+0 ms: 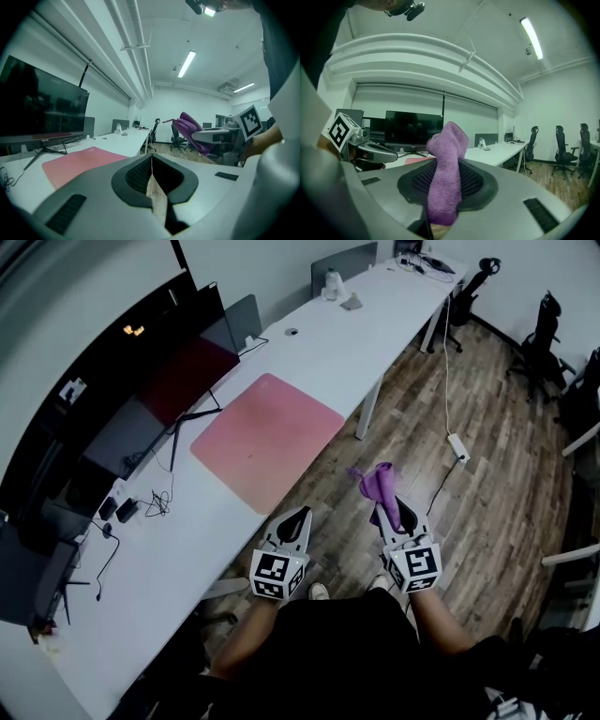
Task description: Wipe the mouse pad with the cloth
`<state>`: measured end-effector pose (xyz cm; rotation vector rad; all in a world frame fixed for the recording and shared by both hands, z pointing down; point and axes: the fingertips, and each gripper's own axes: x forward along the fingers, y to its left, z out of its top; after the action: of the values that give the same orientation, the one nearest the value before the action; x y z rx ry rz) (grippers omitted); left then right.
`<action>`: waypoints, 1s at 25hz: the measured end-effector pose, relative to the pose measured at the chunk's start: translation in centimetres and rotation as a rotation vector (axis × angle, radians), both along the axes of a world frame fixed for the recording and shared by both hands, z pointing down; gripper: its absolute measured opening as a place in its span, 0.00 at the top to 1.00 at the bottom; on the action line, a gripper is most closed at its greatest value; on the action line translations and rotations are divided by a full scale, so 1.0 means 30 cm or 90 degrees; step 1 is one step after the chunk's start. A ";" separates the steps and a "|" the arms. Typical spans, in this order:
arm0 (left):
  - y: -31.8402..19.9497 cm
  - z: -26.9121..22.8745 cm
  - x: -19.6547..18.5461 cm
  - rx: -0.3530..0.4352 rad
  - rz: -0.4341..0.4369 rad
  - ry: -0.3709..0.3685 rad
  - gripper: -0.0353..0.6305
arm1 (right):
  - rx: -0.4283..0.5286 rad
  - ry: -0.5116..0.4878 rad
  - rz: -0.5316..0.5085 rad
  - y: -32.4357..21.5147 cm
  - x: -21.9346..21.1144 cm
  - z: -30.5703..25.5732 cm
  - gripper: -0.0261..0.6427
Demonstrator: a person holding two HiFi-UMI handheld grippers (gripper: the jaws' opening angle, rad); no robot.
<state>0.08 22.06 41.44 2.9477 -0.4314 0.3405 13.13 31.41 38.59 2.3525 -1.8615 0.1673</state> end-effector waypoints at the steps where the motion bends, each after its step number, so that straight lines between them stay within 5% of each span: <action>1: -0.011 0.002 -0.019 0.000 -0.001 0.001 0.91 | 0.001 0.001 -0.005 -0.018 -0.019 0.000 0.79; 11: -0.099 -0.011 -0.122 0.000 -0.019 0.033 0.91 | -0.015 0.022 -0.093 -0.206 -0.158 0.009 0.79; 25: -0.409 0.040 -0.137 -0.019 -0.166 0.015 0.91 | -0.046 0.026 -0.258 -0.588 -0.126 0.074 0.79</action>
<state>-4.03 9.81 42.62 2.8164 -0.7896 0.2757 9.34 13.76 40.80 1.8670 -2.2186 0.1376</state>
